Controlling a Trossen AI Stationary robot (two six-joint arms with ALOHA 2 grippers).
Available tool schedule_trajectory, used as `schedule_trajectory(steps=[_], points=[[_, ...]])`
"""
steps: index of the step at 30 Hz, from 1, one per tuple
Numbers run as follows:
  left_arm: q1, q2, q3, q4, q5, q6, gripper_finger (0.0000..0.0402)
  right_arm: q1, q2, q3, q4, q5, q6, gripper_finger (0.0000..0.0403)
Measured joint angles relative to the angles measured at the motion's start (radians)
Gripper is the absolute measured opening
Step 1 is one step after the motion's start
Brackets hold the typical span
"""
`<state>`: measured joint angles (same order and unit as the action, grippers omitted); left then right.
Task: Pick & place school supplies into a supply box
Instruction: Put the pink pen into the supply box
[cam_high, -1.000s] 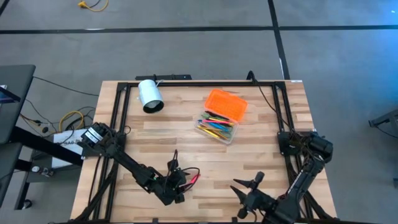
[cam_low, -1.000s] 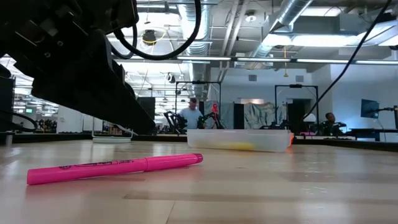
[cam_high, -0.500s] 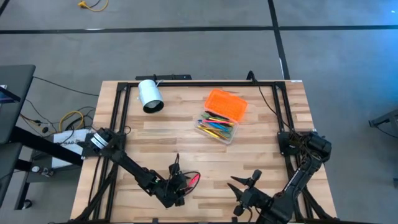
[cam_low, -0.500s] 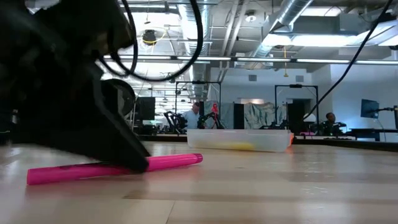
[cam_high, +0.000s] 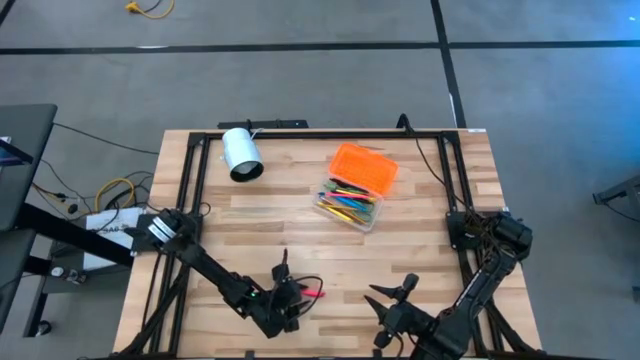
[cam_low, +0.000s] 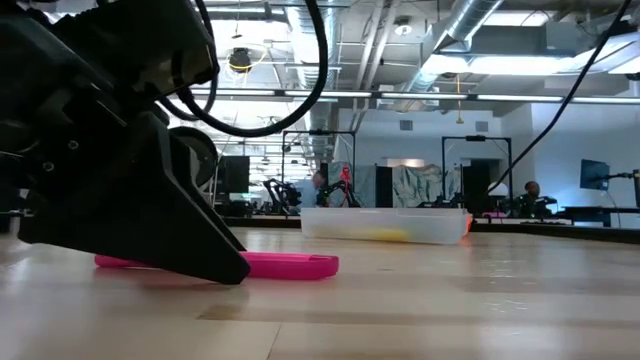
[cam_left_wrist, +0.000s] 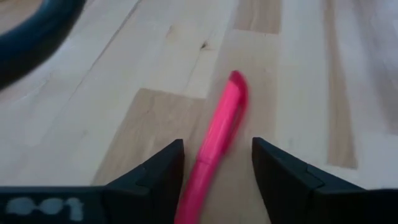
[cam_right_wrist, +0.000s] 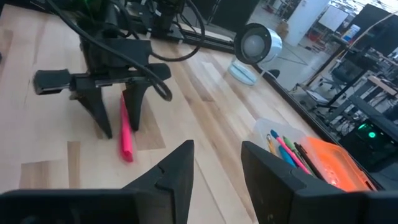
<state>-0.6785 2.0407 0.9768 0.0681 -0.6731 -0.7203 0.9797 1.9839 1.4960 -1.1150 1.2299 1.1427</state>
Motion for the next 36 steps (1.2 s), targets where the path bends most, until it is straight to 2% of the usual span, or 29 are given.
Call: schedule_trajectory(steps=[3, 8, 16, 23, 29, 36], points=[[0.000, -0.002, 0.001, -0.073, 0.000, -0.046, 0.0166, 0.002, 0.000, 0.000, 0.004, -0.009, 0.000, 0.0129], [0.000, -0.002, 0.001, -0.080, 0.014, -0.037, 0.0127, 0.001, 0.000, 0.000, 0.006, -0.032, 0.000, 0.0128], [0.015, -0.004, -0.002, -0.050, 0.044, 0.036, 0.0021, 0.001, 0.000, 0.000, 0.010, -0.032, 0.000, 0.0129], [0.035, 0.001, 0.008, -0.037, 0.000, 0.105, 0.0029, 0.001, 0.000, 0.000, 0.021, -0.033, 0.000, 0.0129], [0.053, 0.009, 0.063, -0.068, -0.069, 0.241, 0.0020, 0.001, 0.000, 0.000, 0.021, -0.035, 0.000, 0.0128], [0.110, 0.013, 0.191, -0.228, -0.107, 0.330, 0.0020, 0.001, 0.000, 0.000, 0.022, -0.041, 0.001, 0.0129]])
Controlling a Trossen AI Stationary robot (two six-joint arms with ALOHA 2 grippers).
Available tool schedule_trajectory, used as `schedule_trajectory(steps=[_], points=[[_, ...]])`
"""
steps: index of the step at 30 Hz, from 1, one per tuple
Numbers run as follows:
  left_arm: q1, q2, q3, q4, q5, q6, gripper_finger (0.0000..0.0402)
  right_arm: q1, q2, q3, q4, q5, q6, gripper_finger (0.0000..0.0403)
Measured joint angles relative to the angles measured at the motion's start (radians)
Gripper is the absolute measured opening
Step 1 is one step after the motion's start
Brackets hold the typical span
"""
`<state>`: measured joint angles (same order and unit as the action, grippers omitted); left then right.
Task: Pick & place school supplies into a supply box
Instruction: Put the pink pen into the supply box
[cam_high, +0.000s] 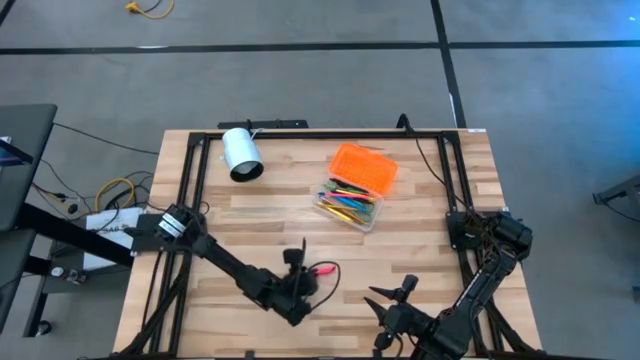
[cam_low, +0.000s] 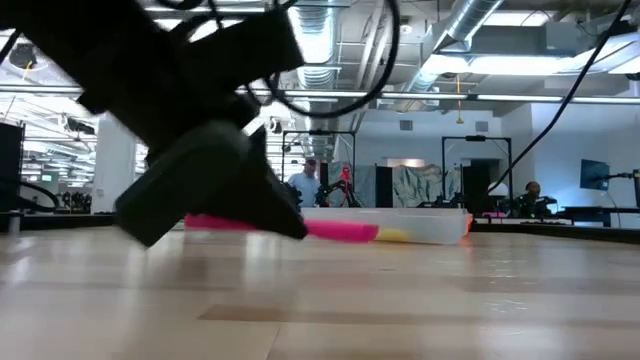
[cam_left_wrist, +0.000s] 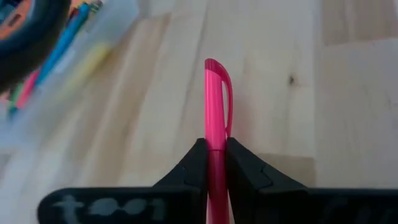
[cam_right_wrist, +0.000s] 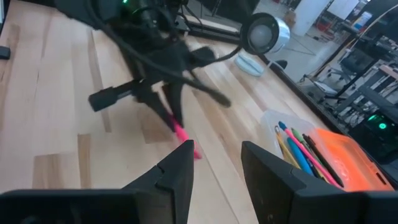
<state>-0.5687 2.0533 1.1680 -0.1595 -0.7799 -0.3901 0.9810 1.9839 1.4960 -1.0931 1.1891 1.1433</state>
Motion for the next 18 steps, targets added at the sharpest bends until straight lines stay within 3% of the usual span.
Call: schedule_trajectory(steps=[9, 18], points=[[0.056, -0.002, 0.149, -0.098, -0.058, 0.220, 0.0020, 0.000, 0.000, -0.025, 0.039, -0.043, -0.011, 0.0129], [0.210, -0.005, 0.218, -0.106, -0.067, 0.483, 0.0020, -0.011, 0.000, -0.118, 0.075, -0.030, -0.018, 0.0129]])
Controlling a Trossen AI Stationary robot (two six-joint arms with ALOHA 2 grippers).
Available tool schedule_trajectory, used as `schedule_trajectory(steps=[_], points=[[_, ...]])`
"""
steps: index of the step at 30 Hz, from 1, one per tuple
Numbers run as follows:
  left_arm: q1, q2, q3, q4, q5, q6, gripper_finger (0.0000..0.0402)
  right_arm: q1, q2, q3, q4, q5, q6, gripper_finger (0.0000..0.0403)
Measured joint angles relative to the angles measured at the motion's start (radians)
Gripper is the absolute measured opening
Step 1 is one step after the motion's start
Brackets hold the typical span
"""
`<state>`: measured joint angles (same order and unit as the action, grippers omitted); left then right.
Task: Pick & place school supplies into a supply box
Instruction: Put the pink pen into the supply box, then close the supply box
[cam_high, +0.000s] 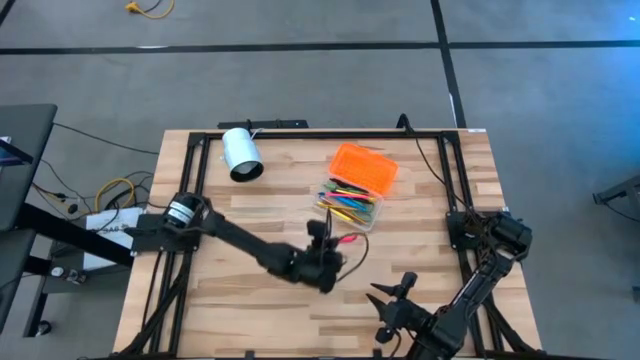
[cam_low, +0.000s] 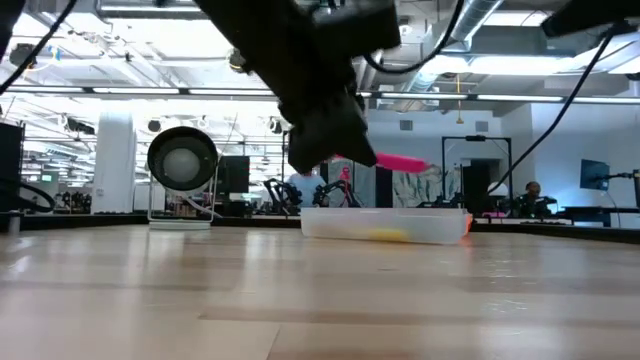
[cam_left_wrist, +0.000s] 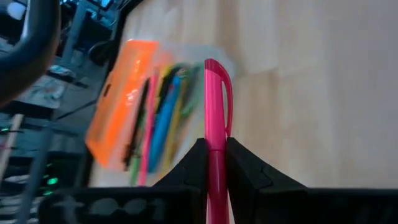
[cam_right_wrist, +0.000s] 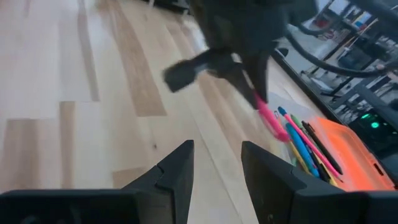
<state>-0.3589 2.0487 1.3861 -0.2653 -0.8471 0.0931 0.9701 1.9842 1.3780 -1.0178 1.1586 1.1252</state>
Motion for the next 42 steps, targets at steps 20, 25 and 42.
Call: schedule_trajectory(steps=[20, 25, 42], points=[[0.372, -0.002, 0.003, 0.157, 0.283, 0.377, 0.0020, -0.003, 0.000, -0.097, -0.081, 0.021, 0.000, 0.0129], [0.420, -0.002, 0.003, 0.106, 0.447, 0.354, 0.0029, 0.000, 0.000, -0.097, -0.095, 0.017, 0.000, 0.0129], [0.479, -0.013, 0.004, 0.025, 0.471, 0.303, 0.0150, -0.142, 0.000, -0.097, -0.214, 0.087, -0.002, 0.0129]])
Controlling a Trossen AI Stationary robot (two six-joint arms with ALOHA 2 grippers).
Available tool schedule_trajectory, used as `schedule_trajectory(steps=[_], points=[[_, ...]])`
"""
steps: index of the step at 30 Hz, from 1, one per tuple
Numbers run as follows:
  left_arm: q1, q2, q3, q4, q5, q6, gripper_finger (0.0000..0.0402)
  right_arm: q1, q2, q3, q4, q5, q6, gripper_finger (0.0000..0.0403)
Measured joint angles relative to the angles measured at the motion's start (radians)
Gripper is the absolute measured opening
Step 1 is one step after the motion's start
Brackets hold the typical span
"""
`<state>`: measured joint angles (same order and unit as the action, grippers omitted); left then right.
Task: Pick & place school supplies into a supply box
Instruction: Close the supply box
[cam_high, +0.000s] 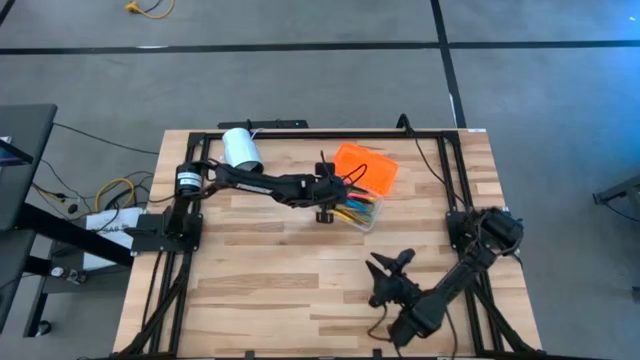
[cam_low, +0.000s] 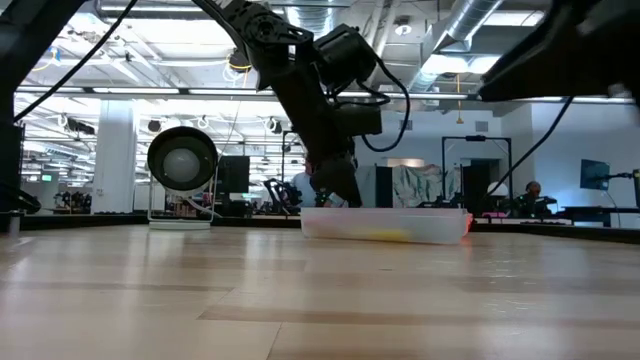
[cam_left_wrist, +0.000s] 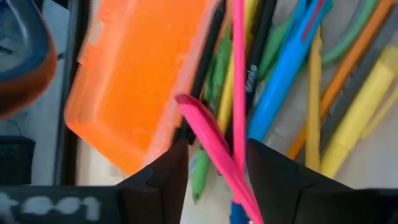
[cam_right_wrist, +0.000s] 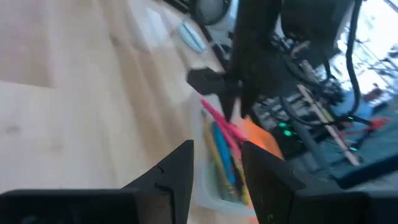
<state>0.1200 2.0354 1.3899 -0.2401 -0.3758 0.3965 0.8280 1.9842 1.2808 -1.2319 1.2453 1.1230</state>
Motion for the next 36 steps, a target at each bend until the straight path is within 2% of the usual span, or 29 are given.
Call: schedule_trajectory(steps=[3, 8, 13, 20, 27, 36], points=[[0.003, -0.016, 0.001, -0.014, 0.009, 0.005, 0.0159, -0.054, 0.000, 0.000, -0.098, 0.016, 0.068, 0.0129], [0.009, -0.066, 0.001, -0.074, 0.069, -0.009, 0.0161, -0.162, 0.000, 0.000, -0.292, 0.014, 0.283, 0.0118], [-0.001, -0.149, 0.001, -0.146, 0.136, -0.011, 0.0161, -0.238, 0.000, 0.000, -0.299, 0.018, 0.268, 0.0106], [0.005, -0.248, 0.000, -0.366, 0.115, -0.015, 0.0161, -0.331, 0.000, 0.000, -0.206, 0.013, 0.115, 0.0098], [0.009, -0.286, 0.000, -0.434, 0.069, -0.065, 0.0161, -0.485, 0.000, 0.000, 0.024, 0.004, -0.099, 0.0098], [0.029, -0.287, 0.000, -0.474, 0.030, -0.075, 0.0161, -0.671, 0.000, 0.000, 0.279, -0.207, -0.434, 0.0098]])
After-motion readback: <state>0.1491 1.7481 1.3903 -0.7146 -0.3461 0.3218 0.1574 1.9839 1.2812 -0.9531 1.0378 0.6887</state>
